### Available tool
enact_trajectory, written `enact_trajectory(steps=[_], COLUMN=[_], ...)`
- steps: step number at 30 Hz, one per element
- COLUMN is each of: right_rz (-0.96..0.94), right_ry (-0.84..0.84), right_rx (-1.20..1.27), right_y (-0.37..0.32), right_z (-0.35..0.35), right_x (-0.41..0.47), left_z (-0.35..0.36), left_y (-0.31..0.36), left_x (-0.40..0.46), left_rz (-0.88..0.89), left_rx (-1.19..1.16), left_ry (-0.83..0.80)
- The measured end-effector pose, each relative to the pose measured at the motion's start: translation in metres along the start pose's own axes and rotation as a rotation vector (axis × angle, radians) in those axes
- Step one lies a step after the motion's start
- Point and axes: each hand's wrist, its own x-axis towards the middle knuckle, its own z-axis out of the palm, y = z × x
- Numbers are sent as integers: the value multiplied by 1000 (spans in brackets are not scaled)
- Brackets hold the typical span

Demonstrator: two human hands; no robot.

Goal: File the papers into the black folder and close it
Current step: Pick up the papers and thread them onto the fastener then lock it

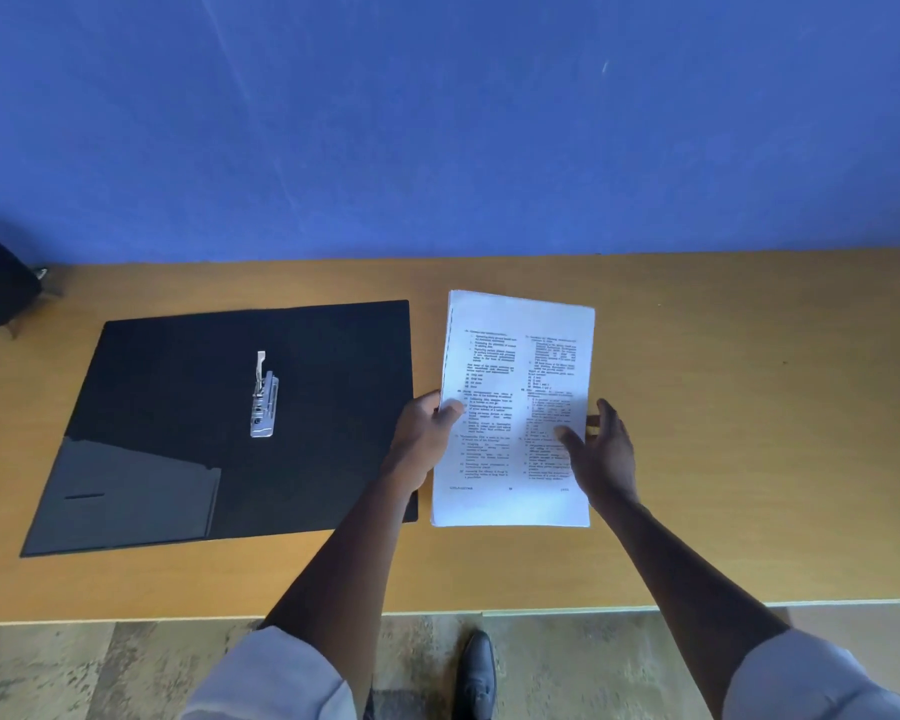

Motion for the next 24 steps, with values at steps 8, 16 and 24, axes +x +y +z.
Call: enact_trajectory(steps=[8, 16, 24], right_rz=[-68, -209, -241], right_ry=[-59, -28, -33], right_rx=[250, 300, 324], right_y=[-60, -118, -143], right_z=[16, 39, 54], right_x=[-9, -31, -50], left_z=[-62, -119, -149], left_y=[4, 5, 6], left_x=[-12, -17, -36], left_rz=[130, 229, 290], left_rx=[-47, 101, 104], left_ry=[4, 187, 312])
